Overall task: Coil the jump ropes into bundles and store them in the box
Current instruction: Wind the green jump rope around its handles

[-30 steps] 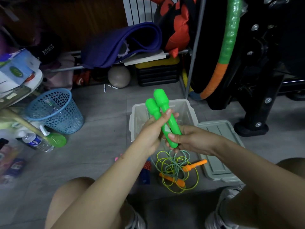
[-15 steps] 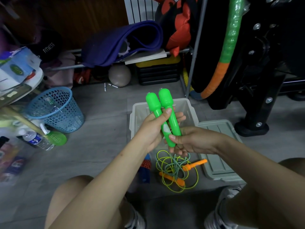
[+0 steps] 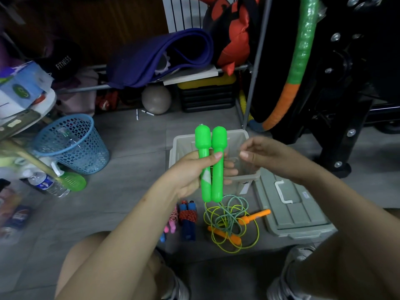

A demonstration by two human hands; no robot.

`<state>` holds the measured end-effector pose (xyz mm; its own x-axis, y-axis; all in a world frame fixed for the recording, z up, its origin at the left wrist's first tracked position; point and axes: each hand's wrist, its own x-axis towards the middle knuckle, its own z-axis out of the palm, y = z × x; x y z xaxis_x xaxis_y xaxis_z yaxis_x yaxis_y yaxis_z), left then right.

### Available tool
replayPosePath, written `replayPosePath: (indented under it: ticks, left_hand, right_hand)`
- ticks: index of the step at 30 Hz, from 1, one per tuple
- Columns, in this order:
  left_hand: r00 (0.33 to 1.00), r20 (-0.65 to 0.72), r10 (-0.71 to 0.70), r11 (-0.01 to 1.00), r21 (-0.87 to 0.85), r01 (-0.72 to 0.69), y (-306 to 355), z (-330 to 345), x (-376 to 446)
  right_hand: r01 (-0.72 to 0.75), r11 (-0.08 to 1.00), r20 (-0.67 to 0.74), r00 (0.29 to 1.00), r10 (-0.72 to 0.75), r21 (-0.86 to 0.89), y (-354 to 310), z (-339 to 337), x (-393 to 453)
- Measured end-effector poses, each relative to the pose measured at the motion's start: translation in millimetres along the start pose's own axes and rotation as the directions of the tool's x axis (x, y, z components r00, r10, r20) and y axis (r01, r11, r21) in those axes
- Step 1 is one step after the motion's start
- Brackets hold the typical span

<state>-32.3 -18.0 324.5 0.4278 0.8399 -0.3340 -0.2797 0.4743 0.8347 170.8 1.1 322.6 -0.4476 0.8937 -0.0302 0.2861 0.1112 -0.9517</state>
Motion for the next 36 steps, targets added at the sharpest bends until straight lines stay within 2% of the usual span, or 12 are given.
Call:
replayPosePath:
  ticks: [2,3,8,12,14,16,18,22,25,28,33,36]
  left_hand:
    - [0.998,0.057,-0.034,0.999,0.006,0.034,0,3,-4]
    - [0.994,0.094,-0.054,0.999,0.013,0.053,0,5,-6]
    - [0.952,0.292,-0.092,0.996,0.022,0.090,-1,5,-10]
    - [0.885,0.458,-0.084,0.994,-0.029,0.109,1,-1,-9]
    - [0.878,0.472,-0.075,0.992,-0.051,0.112,1,-1,-9]
    - [0.909,0.411,-0.071,0.992,-0.067,0.107,1,1,-7]
    - [0.954,0.290,-0.072,0.996,-0.036,0.086,1,2,-5]
    - [0.998,0.050,-0.043,0.999,0.018,0.042,-3,6,2]
    - [0.994,-0.106,0.001,0.999,0.036,0.002,-5,6,6]
    - [0.986,-0.166,0.026,0.999,0.049,-0.018,-8,6,8]
    - [0.956,-0.290,0.055,0.998,0.045,-0.044,-9,7,14]
    - [0.943,-0.312,0.116,0.993,0.000,-0.122,-9,10,16]
  right_hand:
    - [0.104,0.992,-0.096,0.989,-0.111,-0.077,6,1,3]
    - [0.121,0.991,-0.081,0.989,-0.126,-0.063,6,1,4]
    - [-0.012,0.939,0.069,0.998,-0.013,0.343,0,15,6]
    - [-0.076,0.880,0.100,0.994,0.032,0.469,-7,25,7]
    - [-0.085,0.826,0.121,0.992,0.021,0.558,-10,30,6]
    - [-0.096,0.771,0.082,0.995,0.057,0.630,-13,39,4]
    - [-0.073,0.747,-0.046,0.990,0.137,0.661,-8,49,4]
    - [-0.131,0.884,-0.290,0.914,0.283,0.450,3,58,6]
    - [-0.099,0.988,-0.357,0.924,0.135,0.117,9,59,5]
    - [-0.075,0.987,-0.373,0.928,0.016,-0.144,9,61,3]
    - [-0.121,0.990,-0.483,0.872,0.073,-0.070,8,60,2]
    - [-0.059,0.993,-0.443,0.896,0.008,-0.101,5,65,0]
